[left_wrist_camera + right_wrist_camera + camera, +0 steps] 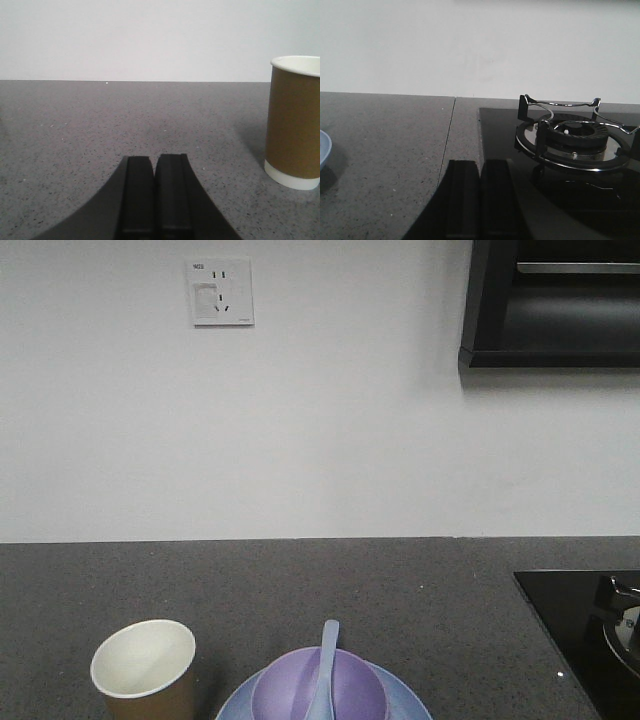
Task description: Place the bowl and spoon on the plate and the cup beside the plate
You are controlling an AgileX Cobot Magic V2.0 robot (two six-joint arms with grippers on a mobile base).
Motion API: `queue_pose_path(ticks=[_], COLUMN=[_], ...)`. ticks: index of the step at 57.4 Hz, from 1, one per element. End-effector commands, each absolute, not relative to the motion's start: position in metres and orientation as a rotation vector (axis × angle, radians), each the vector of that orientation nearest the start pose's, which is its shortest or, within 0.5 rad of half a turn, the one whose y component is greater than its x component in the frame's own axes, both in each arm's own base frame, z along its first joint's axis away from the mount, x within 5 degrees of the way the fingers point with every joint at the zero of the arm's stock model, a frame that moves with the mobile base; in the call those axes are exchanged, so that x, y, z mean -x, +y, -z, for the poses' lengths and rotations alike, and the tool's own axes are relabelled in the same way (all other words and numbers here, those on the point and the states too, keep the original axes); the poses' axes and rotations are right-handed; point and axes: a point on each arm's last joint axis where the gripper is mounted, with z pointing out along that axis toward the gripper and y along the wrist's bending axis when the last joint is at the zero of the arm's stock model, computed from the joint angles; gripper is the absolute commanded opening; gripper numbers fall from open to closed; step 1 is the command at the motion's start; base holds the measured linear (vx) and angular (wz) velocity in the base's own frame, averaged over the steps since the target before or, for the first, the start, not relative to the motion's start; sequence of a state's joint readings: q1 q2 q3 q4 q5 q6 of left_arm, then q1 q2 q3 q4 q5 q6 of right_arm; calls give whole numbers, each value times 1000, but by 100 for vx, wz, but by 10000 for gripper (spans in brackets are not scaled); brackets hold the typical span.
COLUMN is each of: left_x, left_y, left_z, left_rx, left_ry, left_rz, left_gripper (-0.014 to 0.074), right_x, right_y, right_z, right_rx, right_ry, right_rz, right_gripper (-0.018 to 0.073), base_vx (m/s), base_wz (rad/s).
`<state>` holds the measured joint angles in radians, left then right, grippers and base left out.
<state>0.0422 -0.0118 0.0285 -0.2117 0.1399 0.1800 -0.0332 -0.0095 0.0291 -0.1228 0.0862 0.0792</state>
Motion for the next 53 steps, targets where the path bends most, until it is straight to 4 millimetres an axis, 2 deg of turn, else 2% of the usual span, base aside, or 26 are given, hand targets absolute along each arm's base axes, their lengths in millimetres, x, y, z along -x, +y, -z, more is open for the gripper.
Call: queue_pose_path(ticks=[1, 53], left_x=[-57, -57], left_y=[1, 1], left_z=[-191, -191], left_rx=[59, 59], left_ry=[1567, 1567], left_rz=[8, 8], left_gripper=[-6, -6], right_x=[-56, -56], right_y=[-2, -2], right_z=[-197, -197], right_rx=[11, 11], right_ry=[1519, 1518], right_rz=[78, 78], right_gripper=[-13, -12], base_vx=[0, 0], base_wz=[0, 0])
